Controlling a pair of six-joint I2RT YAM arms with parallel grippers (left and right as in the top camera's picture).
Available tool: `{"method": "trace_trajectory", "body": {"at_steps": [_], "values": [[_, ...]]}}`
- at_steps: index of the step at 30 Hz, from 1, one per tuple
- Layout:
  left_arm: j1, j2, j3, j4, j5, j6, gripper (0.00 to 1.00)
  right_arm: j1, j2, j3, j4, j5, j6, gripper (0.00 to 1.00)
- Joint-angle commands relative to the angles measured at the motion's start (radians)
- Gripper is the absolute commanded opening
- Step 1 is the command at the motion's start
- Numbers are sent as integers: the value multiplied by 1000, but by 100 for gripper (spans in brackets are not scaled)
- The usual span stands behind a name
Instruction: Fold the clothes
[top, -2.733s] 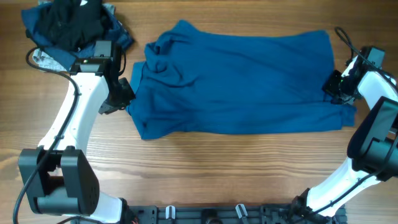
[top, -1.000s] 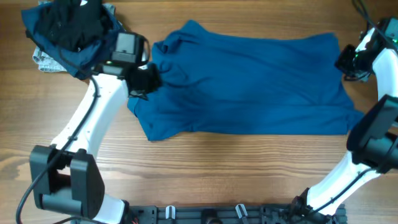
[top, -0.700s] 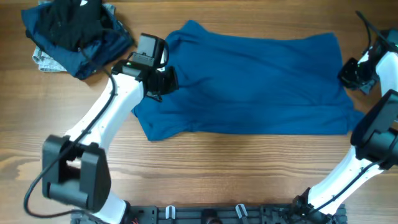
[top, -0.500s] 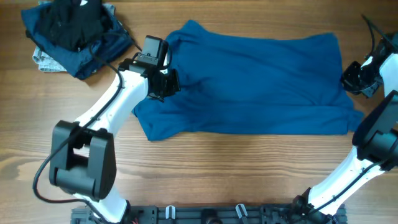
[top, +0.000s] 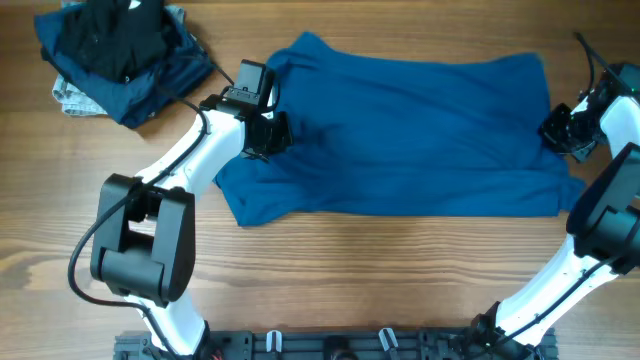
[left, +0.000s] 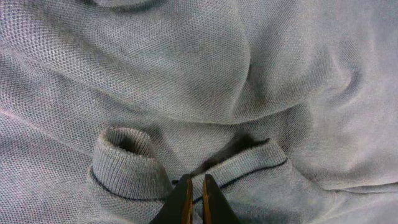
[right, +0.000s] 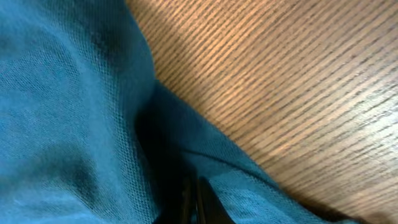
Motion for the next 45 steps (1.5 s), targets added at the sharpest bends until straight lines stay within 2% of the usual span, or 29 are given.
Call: {"method": "trace_trajectory", "body": {"at_steps": [1, 7, 14, 16, 22, 30, 32, 36, 39, 45], "values": [[-1, 15, 15, 4, 8, -2, 8, 2, 49, -16, 27, -38, 27, 4], [-1, 15, 15, 0, 8, -2, 8, 2, 111, -16, 55, -19, 43, 4], [-1, 15, 15, -5, 8, -2, 9, 1, 120, -15, 81, 303, 85, 4], [-1, 15, 15, -5, 6, -2, 8, 1, 120, -15, 95, 334, 93, 4], [6, 15, 15, -19, -106, -3, 9, 2, 119, 2, 102, 399, 117, 4], [72, 13, 22, -45, -254, -32, 5, 2, 109, 99, -17, 410, 137, 4], [76, 7, 41, -73, -253, -32, 4, 2, 90, 123, -47, 407, 145, 4], [27, -40, 88, -69, -139, 32, 4, 18, 13, 128, -49, 347, 109, 4], [-46, -48, 98, 1, -65, 31, 6, 35, -6, 128, -45, 287, 90, 4], [-83, 63, 98, 90, -59, 27, 10, 84, -6, 126, -48, 227, 90, 4]]}}
